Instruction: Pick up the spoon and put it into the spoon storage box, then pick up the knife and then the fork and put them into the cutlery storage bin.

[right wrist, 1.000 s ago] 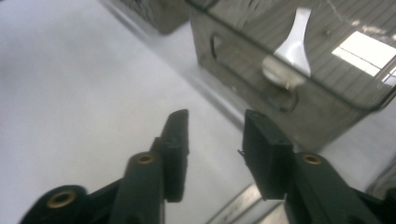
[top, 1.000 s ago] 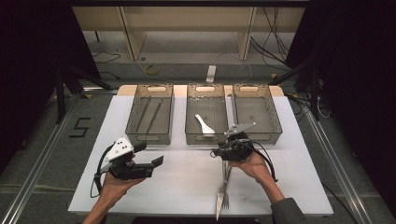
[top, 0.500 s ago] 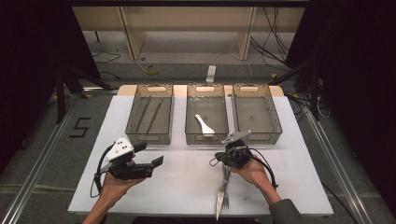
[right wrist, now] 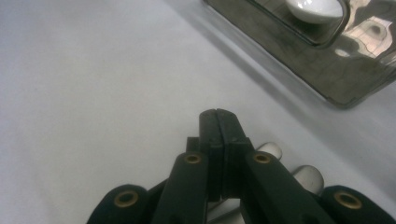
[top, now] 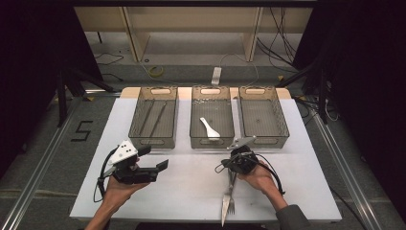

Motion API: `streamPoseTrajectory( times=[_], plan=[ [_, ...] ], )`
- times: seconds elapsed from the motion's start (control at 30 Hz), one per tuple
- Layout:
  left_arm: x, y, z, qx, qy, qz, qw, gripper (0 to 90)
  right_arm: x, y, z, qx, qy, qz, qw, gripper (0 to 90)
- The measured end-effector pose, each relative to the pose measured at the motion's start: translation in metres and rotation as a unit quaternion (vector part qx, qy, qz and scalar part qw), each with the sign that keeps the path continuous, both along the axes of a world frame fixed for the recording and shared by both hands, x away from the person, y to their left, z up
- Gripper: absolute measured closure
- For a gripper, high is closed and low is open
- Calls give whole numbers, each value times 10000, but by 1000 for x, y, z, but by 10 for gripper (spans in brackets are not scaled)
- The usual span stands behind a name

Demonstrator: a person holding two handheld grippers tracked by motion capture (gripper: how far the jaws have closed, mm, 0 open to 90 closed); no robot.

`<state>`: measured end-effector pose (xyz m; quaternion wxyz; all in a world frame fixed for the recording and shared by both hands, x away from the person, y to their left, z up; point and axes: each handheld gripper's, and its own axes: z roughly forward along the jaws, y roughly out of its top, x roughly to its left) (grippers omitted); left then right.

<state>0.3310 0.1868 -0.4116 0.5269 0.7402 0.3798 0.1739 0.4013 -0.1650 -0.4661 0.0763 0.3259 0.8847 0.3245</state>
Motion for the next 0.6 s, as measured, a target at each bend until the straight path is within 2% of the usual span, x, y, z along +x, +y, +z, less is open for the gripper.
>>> streamPoseTrajectory(
  times=[0.43,0.6],
  plan=[
    [-1,1,0,-15,-21,-29,10000,155,2,5,-11,-322,120,111,9993,900],
    [0,0,0,9,-9,-23,10000,155,3,5,-11,-352,126,159,9992,900]
  ],
)
